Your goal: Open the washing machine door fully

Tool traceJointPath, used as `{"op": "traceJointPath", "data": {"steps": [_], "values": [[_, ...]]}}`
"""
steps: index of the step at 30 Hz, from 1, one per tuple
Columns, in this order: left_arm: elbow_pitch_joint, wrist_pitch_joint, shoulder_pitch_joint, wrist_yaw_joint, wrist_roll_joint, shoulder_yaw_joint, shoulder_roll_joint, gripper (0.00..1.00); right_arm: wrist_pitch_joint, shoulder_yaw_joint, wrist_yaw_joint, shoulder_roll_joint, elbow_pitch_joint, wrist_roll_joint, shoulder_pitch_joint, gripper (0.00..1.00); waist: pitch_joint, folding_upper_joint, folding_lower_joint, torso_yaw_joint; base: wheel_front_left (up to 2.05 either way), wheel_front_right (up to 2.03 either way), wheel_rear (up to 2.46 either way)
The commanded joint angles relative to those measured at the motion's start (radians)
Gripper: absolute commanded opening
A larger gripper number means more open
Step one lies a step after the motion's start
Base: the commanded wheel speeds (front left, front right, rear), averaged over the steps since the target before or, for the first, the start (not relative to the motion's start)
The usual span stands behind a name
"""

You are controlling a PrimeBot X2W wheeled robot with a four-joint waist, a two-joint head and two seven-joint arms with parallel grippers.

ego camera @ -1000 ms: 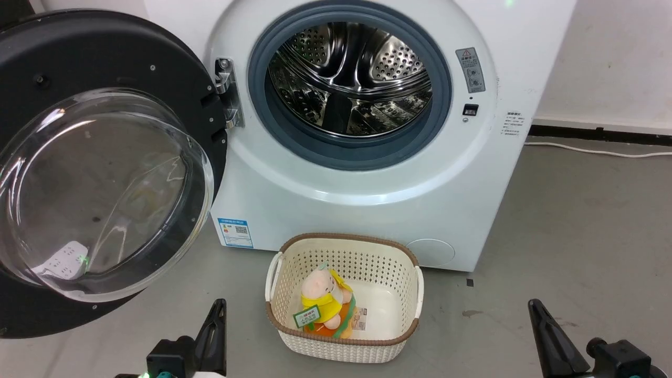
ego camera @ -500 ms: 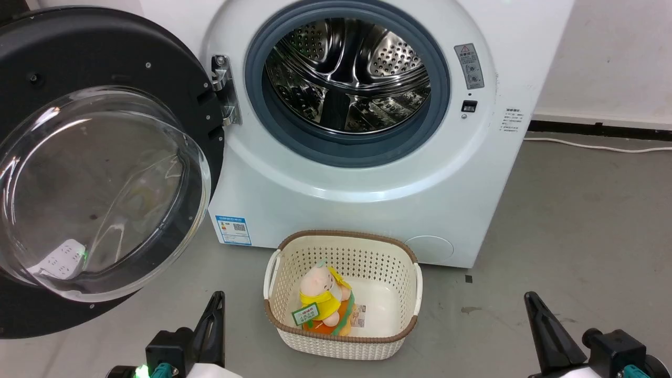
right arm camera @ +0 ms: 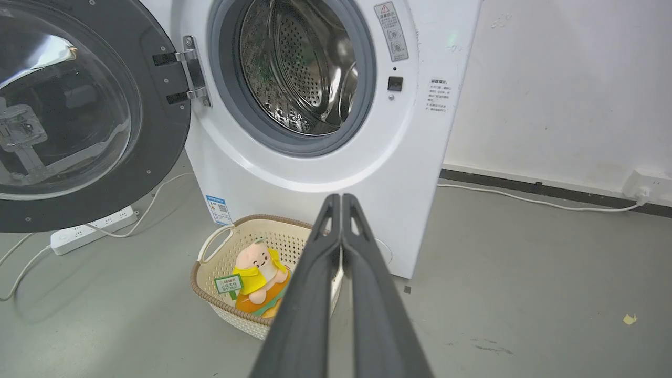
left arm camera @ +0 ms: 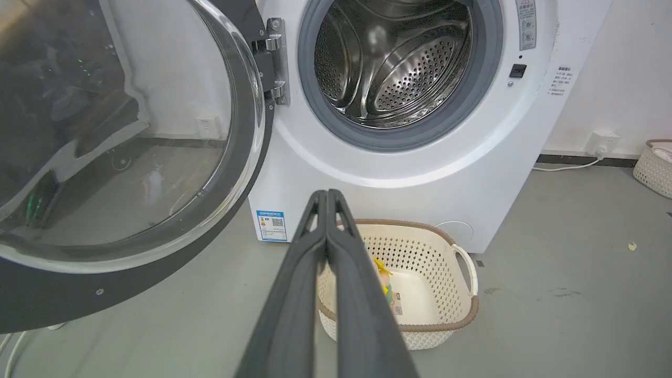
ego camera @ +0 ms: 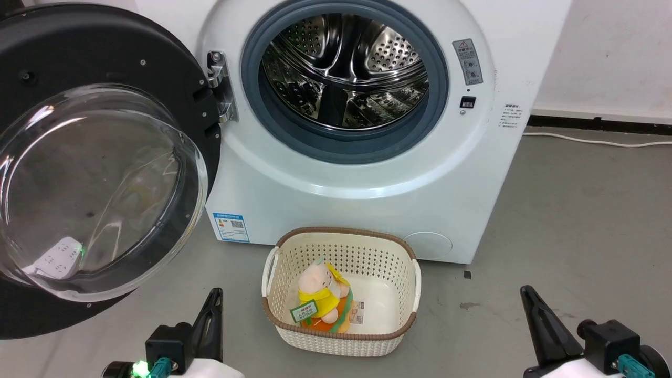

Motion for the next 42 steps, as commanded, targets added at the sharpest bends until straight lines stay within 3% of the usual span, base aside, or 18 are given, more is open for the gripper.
{"op": "traceJointPath", "data": {"steps": [1, 42], "values": [[-0.008, 0.004, -0.017, 0.004, 0.008, 0.005, 0.0, 0.0, 0.004, 0.002, 0.0, 0.003, -0.006, -0.008, -0.017, 0.0, 0.0, 0.0, 0.0, 0.0, 0.0, 0.0, 0.0], [-0.065, 0.094, -0.047, 0.007, 0.055, 0.034, 0.0, 0.0, 0.094, 0.015, 0.001, 0.005, -0.023, -0.049, -0.072, 0.0, 0.03, 0.0, -0.0001, -0.015, 0.0, 0.0, 0.0]]}}
